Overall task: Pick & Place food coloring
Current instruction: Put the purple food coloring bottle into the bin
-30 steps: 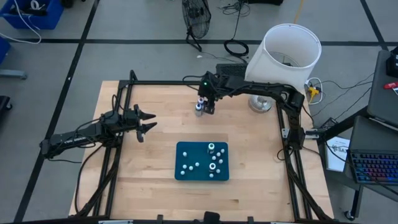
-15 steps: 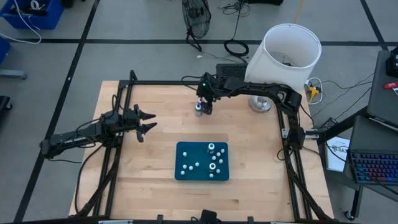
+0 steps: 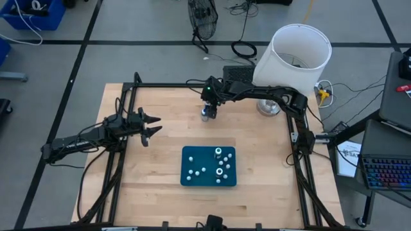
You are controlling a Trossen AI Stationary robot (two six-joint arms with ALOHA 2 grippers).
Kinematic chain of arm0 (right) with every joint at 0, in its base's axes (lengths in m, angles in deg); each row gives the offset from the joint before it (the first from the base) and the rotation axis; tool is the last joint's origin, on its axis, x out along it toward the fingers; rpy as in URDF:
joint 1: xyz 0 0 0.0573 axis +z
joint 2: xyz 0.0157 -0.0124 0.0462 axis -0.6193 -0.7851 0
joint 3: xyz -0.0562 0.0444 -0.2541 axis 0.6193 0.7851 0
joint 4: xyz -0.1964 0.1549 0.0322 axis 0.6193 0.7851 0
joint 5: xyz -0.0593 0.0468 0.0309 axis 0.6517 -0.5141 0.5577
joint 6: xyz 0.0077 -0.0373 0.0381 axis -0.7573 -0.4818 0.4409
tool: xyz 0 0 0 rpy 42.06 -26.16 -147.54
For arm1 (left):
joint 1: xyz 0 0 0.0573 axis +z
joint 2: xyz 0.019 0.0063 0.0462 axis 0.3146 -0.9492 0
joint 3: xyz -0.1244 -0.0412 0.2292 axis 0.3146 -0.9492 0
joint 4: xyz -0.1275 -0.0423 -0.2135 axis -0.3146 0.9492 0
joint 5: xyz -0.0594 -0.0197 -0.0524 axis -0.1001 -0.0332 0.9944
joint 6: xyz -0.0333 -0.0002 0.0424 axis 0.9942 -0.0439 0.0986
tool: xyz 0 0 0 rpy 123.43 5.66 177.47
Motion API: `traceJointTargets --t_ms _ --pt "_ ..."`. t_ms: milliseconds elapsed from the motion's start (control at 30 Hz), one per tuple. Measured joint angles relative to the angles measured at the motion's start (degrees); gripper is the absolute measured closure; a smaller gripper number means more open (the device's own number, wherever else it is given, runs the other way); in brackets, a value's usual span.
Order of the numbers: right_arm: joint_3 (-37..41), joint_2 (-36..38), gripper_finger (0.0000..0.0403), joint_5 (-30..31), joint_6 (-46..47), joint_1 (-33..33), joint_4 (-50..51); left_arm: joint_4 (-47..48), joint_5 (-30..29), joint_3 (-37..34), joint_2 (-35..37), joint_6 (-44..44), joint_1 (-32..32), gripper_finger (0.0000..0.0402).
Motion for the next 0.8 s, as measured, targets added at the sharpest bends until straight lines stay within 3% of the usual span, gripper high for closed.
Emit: traceJointTargets --t_ms 267,567,800 --pt "0.0 0.0 0.0263 0.1 -0.2 0.0 -0.3 -0.8 0.0 0.0 0.0 0.0 0.0 0.0196" --pt "0.1 1.3 0.0265 1.0 -0.4 1.5 0.5 -0.9 -0.1 0.0 0.0 0.0 0.0 0.021" --pt "0.0 9.2 0.0265 9.1 -1.6 7.6 3.5 -0.9 -0.1 0.0 0.0 0.0 0.0 0.0199"
